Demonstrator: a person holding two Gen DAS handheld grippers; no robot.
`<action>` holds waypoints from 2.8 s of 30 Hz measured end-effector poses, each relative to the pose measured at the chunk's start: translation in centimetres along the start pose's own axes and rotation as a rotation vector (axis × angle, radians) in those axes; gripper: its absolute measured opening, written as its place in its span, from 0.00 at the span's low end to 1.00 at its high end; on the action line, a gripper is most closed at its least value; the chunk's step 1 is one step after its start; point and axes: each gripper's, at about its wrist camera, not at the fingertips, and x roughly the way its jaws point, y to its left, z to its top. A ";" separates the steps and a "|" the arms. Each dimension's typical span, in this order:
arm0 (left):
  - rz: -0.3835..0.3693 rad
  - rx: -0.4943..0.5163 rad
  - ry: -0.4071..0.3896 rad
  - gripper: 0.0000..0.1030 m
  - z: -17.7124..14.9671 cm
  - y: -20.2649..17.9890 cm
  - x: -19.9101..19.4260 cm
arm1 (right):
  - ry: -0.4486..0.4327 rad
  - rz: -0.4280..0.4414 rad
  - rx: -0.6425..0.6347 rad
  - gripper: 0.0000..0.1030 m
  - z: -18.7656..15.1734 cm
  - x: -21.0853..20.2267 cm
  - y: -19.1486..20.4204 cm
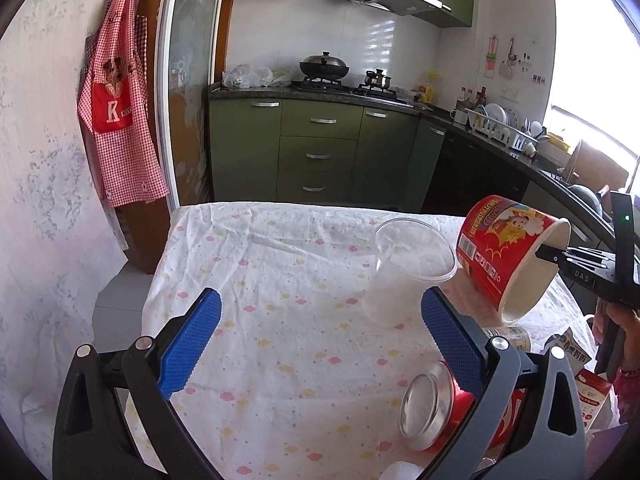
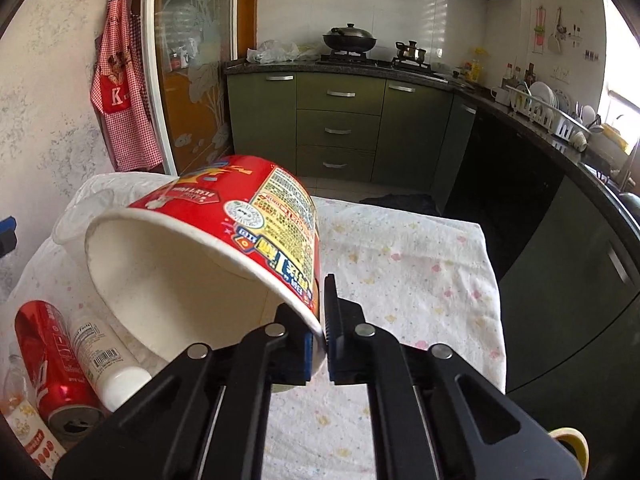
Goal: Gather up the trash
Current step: 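Reach the right gripper to the paper noodle cup and grasp its rim, then carry the noodle cup with the right gripper over the yellow bin and release, then grasp the clear plastic cup rim with the left gripper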
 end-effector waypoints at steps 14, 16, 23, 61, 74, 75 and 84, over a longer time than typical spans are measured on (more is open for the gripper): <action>-0.034 0.008 -0.072 0.96 -0.1 -0.4 -2.7 | 0.170 0.062 0.359 0.03 0.1 -12.1 -11.2; -0.041 0.012 -0.074 0.96 -0.2 -0.6 -2.9 | 0.201 0.017 0.420 0.03 -1.7 -15.0 -14.1; -0.047 0.029 -0.080 0.96 -0.5 -1.4 -3.0 | 0.392 -0.131 0.641 0.03 -10.6 -18.8 -23.2; -0.066 0.049 0.157 0.96 2.2 -3.0 0.6 | 0.493 -0.049 0.632 0.35 -16.7 -12.1 -22.4; -0.090 0.038 0.488 0.87 8.0 -3.8 9.3 | 0.472 0.002 0.649 0.35 -17.6 -13.9 -22.2; -0.090 0.038 0.513 0.82 7.8 -3.9 9.9 | 0.472 0.006 0.649 0.35 -17.6 -13.8 -22.2; -0.128 0.004 0.597 0.31 6.2 -3.5 12.4 | 0.472 0.033 0.639 0.35 -17.9 -14.1 -21.9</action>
